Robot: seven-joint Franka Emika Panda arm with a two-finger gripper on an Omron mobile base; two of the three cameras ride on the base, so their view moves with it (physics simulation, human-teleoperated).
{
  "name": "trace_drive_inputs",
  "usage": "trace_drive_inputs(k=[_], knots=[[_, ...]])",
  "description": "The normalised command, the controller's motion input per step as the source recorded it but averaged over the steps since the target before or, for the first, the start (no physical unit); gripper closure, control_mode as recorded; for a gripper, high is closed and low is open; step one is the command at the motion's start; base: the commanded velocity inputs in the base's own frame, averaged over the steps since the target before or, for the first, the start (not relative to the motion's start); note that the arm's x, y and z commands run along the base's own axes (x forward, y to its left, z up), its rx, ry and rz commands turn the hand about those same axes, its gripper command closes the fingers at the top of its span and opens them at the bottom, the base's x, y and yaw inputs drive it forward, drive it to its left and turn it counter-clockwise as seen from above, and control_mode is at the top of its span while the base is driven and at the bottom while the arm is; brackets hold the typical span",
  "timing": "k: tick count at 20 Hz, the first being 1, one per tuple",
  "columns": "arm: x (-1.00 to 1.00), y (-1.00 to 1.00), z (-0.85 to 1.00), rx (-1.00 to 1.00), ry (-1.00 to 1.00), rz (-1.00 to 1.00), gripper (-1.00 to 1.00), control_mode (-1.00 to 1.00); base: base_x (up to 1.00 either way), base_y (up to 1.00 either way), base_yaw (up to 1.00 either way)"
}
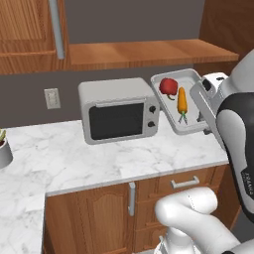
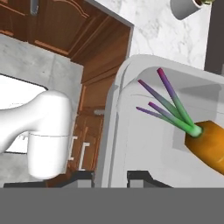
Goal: Take the carrot and bell pepper out of the freezer and place them in the tupperware container on the counter. Then put the tupperware containing the vegetables back in the freezer.
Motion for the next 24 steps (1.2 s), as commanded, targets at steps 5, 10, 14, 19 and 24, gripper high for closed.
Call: trace_drive_inputs(k=[5,10,14,19,24], knots=[[0.00,0.00,0.00,0.00,0.00,0.00,1.00,1.00,-0.85,-0.20,-0.03],[0.00,0.00,0.00,0.00,0.00,0.00,1.00,1.00,-1.00,-0.28,-0.03],[0.00,0.00,0.00,0.00,0.00,0.00,1.00,1.00,-1.00,-0.29,-0.03],[0.00,0.00,0.00,0.00,0.00,0.00,1.00,1.00,-0.85,-0.57,0.00],[0.00,0.00,0.00,0.00,0.00,0.00,1.00,1.00,-0.81,-0.64,0.00]])
